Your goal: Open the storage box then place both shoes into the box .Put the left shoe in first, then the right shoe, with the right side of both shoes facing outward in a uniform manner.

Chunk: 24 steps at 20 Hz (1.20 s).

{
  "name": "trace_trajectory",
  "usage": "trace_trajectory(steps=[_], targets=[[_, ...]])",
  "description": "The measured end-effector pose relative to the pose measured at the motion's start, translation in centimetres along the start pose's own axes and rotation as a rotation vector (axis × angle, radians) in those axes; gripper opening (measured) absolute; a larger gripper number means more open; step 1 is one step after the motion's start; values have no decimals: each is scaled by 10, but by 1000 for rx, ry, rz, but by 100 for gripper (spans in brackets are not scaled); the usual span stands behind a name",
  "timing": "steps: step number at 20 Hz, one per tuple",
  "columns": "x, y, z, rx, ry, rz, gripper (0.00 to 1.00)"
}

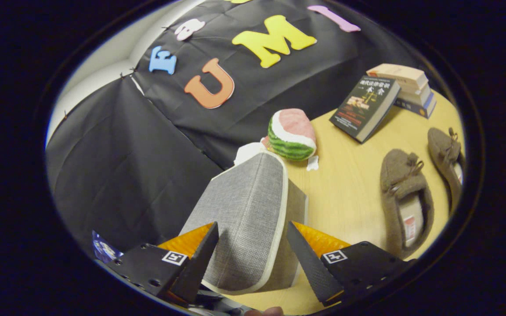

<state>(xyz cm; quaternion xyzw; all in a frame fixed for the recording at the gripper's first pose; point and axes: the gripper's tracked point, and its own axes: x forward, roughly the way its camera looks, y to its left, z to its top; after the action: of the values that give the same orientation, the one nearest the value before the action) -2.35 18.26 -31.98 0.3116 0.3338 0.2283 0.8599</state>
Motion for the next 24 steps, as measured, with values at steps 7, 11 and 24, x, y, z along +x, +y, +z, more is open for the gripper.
trace_trajectory(steps=[7,11,24], targets=[[8,11,11,130,26,72,93],[-14,20,41,110,-17,72,64],[-27,144,95,-114,-20,109,0]])
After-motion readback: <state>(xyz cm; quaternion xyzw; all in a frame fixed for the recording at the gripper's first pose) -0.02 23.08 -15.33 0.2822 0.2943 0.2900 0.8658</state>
